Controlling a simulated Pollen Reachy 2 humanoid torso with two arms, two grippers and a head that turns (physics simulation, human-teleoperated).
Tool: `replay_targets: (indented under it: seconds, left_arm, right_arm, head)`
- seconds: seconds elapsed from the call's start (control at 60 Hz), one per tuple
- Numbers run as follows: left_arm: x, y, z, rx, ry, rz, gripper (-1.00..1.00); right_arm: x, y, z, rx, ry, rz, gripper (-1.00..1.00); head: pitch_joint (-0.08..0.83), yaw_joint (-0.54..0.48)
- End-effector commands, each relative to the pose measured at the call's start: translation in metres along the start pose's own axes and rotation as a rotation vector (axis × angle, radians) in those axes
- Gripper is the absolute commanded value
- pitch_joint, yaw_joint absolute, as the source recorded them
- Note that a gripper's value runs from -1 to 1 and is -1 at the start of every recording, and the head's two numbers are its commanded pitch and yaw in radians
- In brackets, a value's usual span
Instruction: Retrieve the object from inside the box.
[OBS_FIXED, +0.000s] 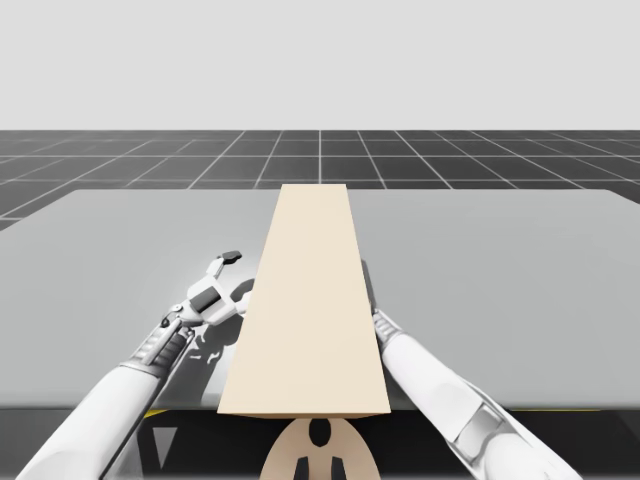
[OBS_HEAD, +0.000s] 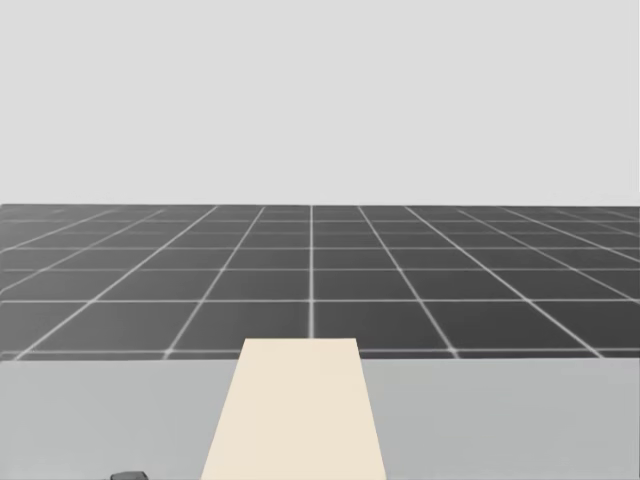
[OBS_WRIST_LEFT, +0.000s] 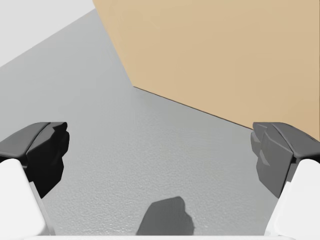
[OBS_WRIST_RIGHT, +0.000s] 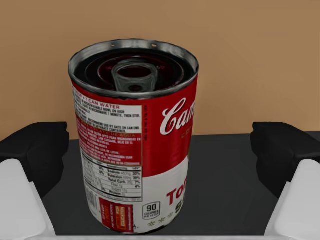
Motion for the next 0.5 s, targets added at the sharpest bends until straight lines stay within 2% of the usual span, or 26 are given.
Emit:
replay_targets:
  seconds: [0.017,0.033,0.067,0.083,0.1,0.35,0.367,0.5]
  left_arm:
    - [0.000,0.000,0.001,-0.001,-0.001,-0.003,-1.00]
    - [0.000,0.000,0.001,-0.001,-0.001,-0.003,-1.00]
    - [0.000,0.000,0.001,-0.001,-0.001,-0.004,-1.00]
    - [0.000,0.000,0.001,-0.001,-0.001,-0.005,-1.00]
    - [0.000,0.000,0.001,-0.001,-0.001,-0.005,-1.00]
    - [0.000,0.000,0.001,0.007,0.004,-0.011,-1.00]
    - [0.000,0.000,0.001,0.008,0.003,-0.010,-1.00]
    - [0.000,0.002,0.001,0.013,0.005,-0.009,-1.00]
  right_arm:
    - [-0.027,0.025,-0.039,0.059,0.005,-0.072,-1.00]
    - [-0.027,0.025,-0.039,0.062,0.008,-0.072,-0.97]
    - [-0.026,0.026,-0.039,0.026,-0.011,-0.053,-0.29]
    - [-0.025,0.027,-0.039,0.027,-0.010,-0.052,0.43]
    - [-0.024,0.027,-0.039,0.030,-0.009,-0.048,0.97]
    - [-0.010,0.020,-0.021,-0.023,-0.011,-0.004,1.00]
    - [-0.007,0.019,-0.011,-0.039,-0.007,0.016,1.00]
    - [0.004,0.016,0.034,-0.098,-0.014,0.044,1.00]
  head:
    - [0.054,-0.02]
    - [0.054,-0.02]
    - [0.052,-0.02]
    - [0.051,-0.02]
    - [0.050,-0.02]
    - [0.042,-0.02]
    - [0.041,-0.02]
    - [0.041,-0.02]
